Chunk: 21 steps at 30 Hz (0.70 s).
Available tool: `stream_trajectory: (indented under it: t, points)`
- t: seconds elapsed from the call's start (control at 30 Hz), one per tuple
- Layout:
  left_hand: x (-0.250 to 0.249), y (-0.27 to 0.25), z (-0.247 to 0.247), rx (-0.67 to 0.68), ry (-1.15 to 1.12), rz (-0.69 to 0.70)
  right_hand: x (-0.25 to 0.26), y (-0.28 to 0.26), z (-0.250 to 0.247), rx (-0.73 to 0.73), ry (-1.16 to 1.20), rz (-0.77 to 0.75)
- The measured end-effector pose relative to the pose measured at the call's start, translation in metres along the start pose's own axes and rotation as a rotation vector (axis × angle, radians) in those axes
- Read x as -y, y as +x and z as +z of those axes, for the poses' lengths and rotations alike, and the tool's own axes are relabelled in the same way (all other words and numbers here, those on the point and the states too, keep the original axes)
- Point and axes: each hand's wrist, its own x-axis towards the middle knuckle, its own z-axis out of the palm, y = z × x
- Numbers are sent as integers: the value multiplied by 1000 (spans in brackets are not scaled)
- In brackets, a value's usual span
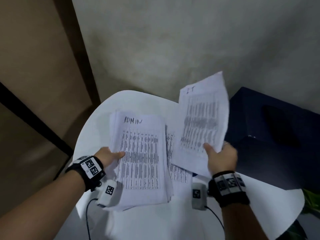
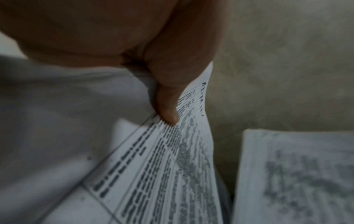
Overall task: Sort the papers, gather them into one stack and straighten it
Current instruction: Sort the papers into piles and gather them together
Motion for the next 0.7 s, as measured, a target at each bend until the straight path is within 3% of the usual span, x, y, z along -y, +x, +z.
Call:
stream_trajectory:
  t: [0.07,0.17,0.27,0.33,0.4,0.57,0.63,0.7]
  points:
    - [5,4,11,-13,73,-15,18,0,-20,-13,165,-8]
    - [8,3,19,-58,54,-27,13,-4,-13,113,253,62]
    - [8,11,14,-39,-221,8,-18,-17,29,276,220,168]
    - [14,31,11,-52,-430,-33,-35,-35,63,400,101,168]
    - [16,40,13,-56,-493,-44,-46,-54,88,488,32,163]
    - [6,18,20,-94,-132,114,-73,-32,100,229,-553,282]
    - [12,21,22,-133,-106,148,-80,-22,99,274,-534,302]
    - [14,18,18,-136,-163,195,-80,-19,101,273,-560,227]
